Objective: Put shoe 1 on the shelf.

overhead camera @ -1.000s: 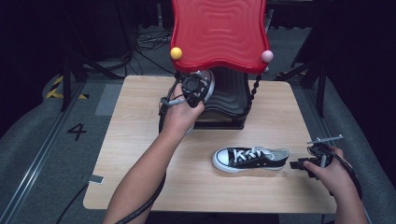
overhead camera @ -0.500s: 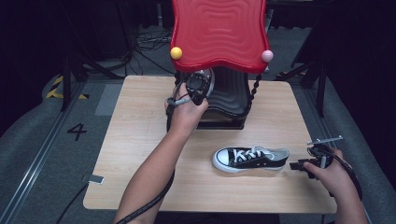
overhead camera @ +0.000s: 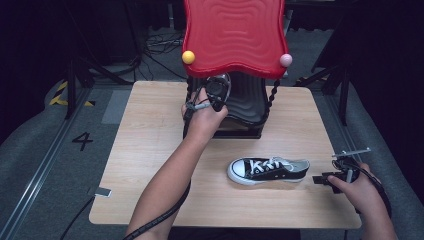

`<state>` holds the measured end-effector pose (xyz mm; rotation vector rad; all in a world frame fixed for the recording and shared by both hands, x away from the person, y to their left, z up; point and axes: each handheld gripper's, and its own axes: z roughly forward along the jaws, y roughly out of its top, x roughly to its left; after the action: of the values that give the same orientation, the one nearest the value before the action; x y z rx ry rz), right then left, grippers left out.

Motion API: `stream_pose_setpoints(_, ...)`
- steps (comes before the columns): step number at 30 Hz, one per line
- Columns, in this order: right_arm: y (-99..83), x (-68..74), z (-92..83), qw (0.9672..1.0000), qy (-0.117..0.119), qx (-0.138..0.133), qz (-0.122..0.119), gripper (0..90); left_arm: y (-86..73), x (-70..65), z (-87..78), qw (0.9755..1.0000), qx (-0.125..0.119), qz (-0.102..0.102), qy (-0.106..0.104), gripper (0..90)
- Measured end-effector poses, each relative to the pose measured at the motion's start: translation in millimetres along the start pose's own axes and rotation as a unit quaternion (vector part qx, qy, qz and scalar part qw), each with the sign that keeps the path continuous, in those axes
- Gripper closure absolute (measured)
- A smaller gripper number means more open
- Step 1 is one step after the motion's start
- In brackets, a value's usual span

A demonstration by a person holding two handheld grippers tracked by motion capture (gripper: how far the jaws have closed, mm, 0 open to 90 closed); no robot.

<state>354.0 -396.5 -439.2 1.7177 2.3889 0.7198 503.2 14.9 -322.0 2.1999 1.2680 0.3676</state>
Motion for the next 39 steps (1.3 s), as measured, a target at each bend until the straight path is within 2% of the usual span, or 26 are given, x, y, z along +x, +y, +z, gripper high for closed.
stream_pose_setpoints(3,1.6,-0.7,0.8,1.0000,-0.002,0.001,0.001,48.9,-1.7,-6.8,-1.6,1.0000,0.002,0.006,-0.005,64.8)
stream_pose_setpoints(4,2.0,-0.7,1.0,1.0000,-0.003,0.000,0.001,48.8,-2.2,-8.2,-1.9,0.9999,0.002,0.014,-0.004,62.4)
stream_pose_setpoints(6,3.9,-0.5,1.1,1.0000,-0.001,-0.001,-0.001,48.7,-4.3,-10.5,-4.6,0.9999,0.007,0.013,-0.006,55.7)
stream_pose_setpoints(7,4.5,-0.1,1.2,1.0000,-0.002,-0.001,-0.001,48.7,-6.1,-11.0,-7.1,0.9998,0.016,0.014,-0.005,55.3)
stream_pose_setpoints(13,6.7,1.3,3.4,1.0000,0.001,0.000,-0.001,48.7,-13.2,-12.4,-23.0,0.9992,0.030,0.020,-0.016,57.0)
stream_pose_setpoints(17,7.8,1.8,4.2,1.0000,0.002,0.002,-0.001,48.7,-18.5,-10.6,-41.9,0.9990,0.025,0.034,-0.013,56.8)
stream_pose_setpoints(19,8.0,1.9,4.1,1.0000,0.001,0.001,-0.001,48.7,-23.1,-11.2,-55.9,0.9987,0.022,0.040,-0.023,57.9)
stream_pose_setpoints(20,8.0,1.9,4.1,1.0000,0.001,0.001,-0.001,48.7,-23.1,-11.2,-55.9,0.9987,0.022,0.040,-0.023,60.1)
stream_pose_setpoints(22,8.0,1.7,3.6,1.0000,0.002,0.000,-0.001,48.7,-28.2,-11.7,-65.9,0.9980,0.029,0.047,-0.031,62.4)
stream_pose_setpoints(23,7.9,1.4,3.4,1.0000,0.002,0.001,-0.001,48.7,-31.1,-11.3,-70.6,0.9974,0.035,0.050,-0.037,65.4)
stream_pose_setpoints(24,7.6,0.8,3.2,1.0000,0.003,0.000,0.000,48.7,-36.5,-10.8,-78.0,0.9964,0.051,0.052,-0.042,74.4)
stream_pose_setpoints(27,7.2,0.6,3.1,1.0000,0.002,0.000,0.003,48.7,-44.6,-8.9,-87.4,0.9957,0.061,0.054,-0.045,85.9)
stream_pose_setpoints(28,7.0,0.1,3.0,1.0000,0.002,0.000,0.003,48.7,-52.1,-7.0,-94.9,0.9951,0.066,0.057,-0.046,88.7)
stream_pose_setpoints(30,6.9,-0.4,3.1,1.0000,0.002,-0.001,0.002,48.7,-55.8,-6.1,-97.6,0.9945,0.073,0.060,-0.045,89.8)
stream_pose_setpoints(32,6.9,-0.3,3.5,1.0000,0.001,-0.001,0.003,48.7,-67.3,-3.9,-99.0,0.9921,0.099,0.063,-0.047,89.9)
stream_pose_setpoints(34,7.0,0.2,4.0,1.0000,0.002,0.001,0.004,48.7,-70.0,-3.0,-98.2,0.9914,0.103,0.063,-0.049,89.9)
stream_pose_setpoints(35,7.1,0.4,4.5,1.0000,0.003,0.002,0.004,48.7,-76.5,-0.1,-94.5,0.9901,0.114,0.064,-0.051,90.0)
stream_pose_setpoints(39,7.2,0.8,6.4,1.0000,0.004,0.004,0.002,48.7,-84.3,4.2,-86.8,0.9895,0.113,0.073,-0.052,90.0)
